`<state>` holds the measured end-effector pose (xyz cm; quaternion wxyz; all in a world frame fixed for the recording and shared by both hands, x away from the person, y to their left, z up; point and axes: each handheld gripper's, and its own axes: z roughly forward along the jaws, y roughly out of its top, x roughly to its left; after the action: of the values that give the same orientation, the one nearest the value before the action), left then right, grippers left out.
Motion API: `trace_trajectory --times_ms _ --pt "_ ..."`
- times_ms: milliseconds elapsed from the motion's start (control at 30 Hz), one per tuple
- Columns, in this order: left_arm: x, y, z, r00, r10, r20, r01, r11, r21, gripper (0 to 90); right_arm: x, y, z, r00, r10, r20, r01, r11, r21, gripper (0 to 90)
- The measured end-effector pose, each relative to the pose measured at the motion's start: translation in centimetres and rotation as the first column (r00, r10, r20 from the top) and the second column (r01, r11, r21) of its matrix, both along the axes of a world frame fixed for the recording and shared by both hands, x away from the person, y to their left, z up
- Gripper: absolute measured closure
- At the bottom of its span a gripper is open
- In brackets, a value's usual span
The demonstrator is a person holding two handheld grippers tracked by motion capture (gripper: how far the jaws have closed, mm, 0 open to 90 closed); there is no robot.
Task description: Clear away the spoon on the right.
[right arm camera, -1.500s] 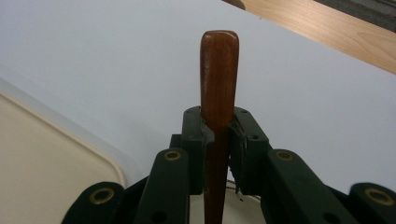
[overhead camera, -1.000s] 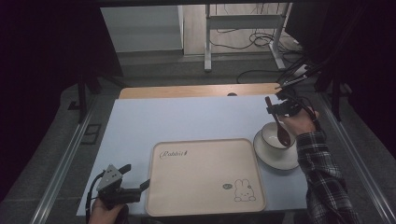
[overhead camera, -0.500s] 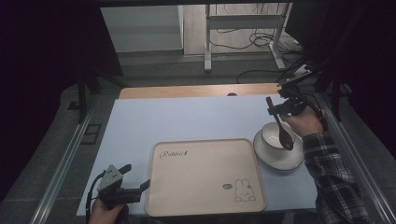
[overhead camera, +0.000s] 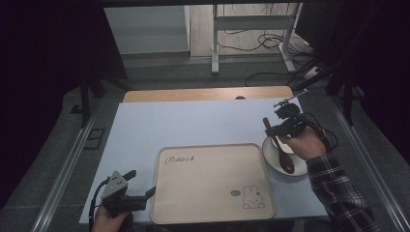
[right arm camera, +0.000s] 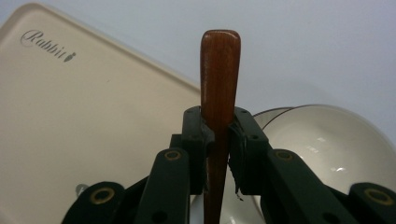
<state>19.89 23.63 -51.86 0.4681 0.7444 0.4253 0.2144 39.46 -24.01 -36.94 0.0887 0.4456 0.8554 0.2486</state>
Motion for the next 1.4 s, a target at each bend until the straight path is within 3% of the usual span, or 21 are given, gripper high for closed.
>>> trace_trajectory --times_ms 700,867,1067,1400 --pt "-0.1 -0.1 0.0 0.9999 -0.005 0.009 0.005 0.9999 0.011 6.5 -3.6 3.7 -5.2 0.9903 0.037 -0.134 -0.031 0.998 0.049 77.9" --pt "-0.1 -0.1 0.0 0.9999 -0.006 0.010 0.006 0.9999 0.011 6.5 -3.7 4.4 -6.5 0.9882 0.042 -0.148 -0.034 0.998 0.057 77.8" --pt "-0.1 -0.2 0.0 0.9999 -0.008 0.011 0.008 0.9999 0.015 6.5 -3.5 5.0 -8.7 0.9878 0.039 -0.151 -0.034 0.999 0.033 77.7" --pt "-0.1 -0.2 0.0 0.9999 -0.011 0.013 0.011 0.9998 0.018 6.5 -2.7 4.5 -11.9 0.9872 0.024 -0.158 -0.019 0.999 0.034 74.2"
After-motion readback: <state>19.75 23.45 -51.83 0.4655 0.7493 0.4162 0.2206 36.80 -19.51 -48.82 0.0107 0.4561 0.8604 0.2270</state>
